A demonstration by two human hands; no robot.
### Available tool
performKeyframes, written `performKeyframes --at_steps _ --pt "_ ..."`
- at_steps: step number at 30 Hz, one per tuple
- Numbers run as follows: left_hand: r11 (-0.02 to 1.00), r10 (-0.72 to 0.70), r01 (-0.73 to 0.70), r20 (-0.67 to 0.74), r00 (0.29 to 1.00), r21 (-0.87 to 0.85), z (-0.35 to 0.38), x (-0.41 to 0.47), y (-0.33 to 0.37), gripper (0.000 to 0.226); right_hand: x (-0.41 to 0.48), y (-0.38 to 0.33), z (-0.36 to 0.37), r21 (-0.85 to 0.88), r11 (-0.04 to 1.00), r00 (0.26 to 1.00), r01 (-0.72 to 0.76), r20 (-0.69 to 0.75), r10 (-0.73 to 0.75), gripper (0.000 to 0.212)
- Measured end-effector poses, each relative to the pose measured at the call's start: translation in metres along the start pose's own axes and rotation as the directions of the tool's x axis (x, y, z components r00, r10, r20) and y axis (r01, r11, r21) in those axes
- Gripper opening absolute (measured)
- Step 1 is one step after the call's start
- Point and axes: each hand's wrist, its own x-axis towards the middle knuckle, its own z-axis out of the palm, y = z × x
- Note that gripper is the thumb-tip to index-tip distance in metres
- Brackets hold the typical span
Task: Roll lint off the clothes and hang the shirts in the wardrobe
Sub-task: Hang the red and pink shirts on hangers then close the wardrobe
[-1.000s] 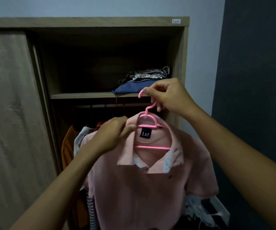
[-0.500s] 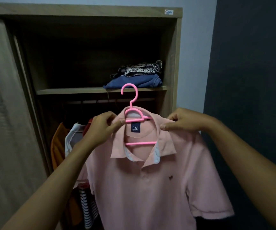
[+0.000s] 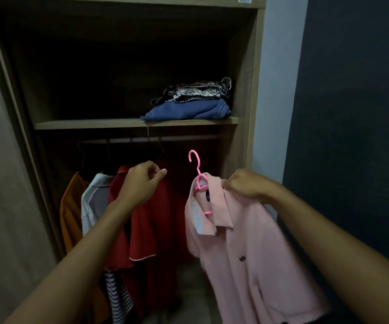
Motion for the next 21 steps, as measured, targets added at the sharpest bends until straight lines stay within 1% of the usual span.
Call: performKeyframes --at_steps 3,7,11,15,17,18,21 --pt "0.997 -0.053 0.053 0.013 0.999 0.052 0.014 0.013 -0.017 0.024 0.017 -0.008 0.021 0.204 0.978 0.997 -0.031 -0.06 0.044 0.04" --pt "0.985 -0.091 0.079 0.07 0.993 0.156 0.031 0.031 -0.039 0.032 0.051 -0.018 0.053 0.326 0.946 0.982 -0.007 -0.177 0.068 0.034" --pt "0.97 -0.131 0.109 0.088 0.988 0.218 0.038 0.054 -0.06 0.033 0.088 -0.024 0.079 0.397 0.918 0.969 -0.013 -0.223 0.11 0.037" --pt "0.945 -0.124 0.091 0.086 0.989 0.314 0.042 0.073 -0.084 0.037 0.121 -0.024 0.091 0.432 0.901 0.947 -0.041 -0.272 0.174 0.034" --pt "0.921 -0.158 0.1 0.125 0.979 0.377 0.046 0.085 -0.099 0.045 0.138 -0.024 0.096 0.431 0.901 0.934 -0.056 -0.297 0.2 0.031" --pt "0.908 -0.2 0.121 0.16 0.967 0.401 0.048 0.09 -0.106 0.048 0.146 -0.024 0.098 0.432 0.9 0.927 -0.061 -0.309 0.211 0.03" --pt "0.901 -0.288 0.171 0.256 0.923 0.398 0.057 0.1 -0.121 0.048 0.167 -0.024 0.102 0.436 0.897 0.911 -0.072 -0.338 0.238 0.026"
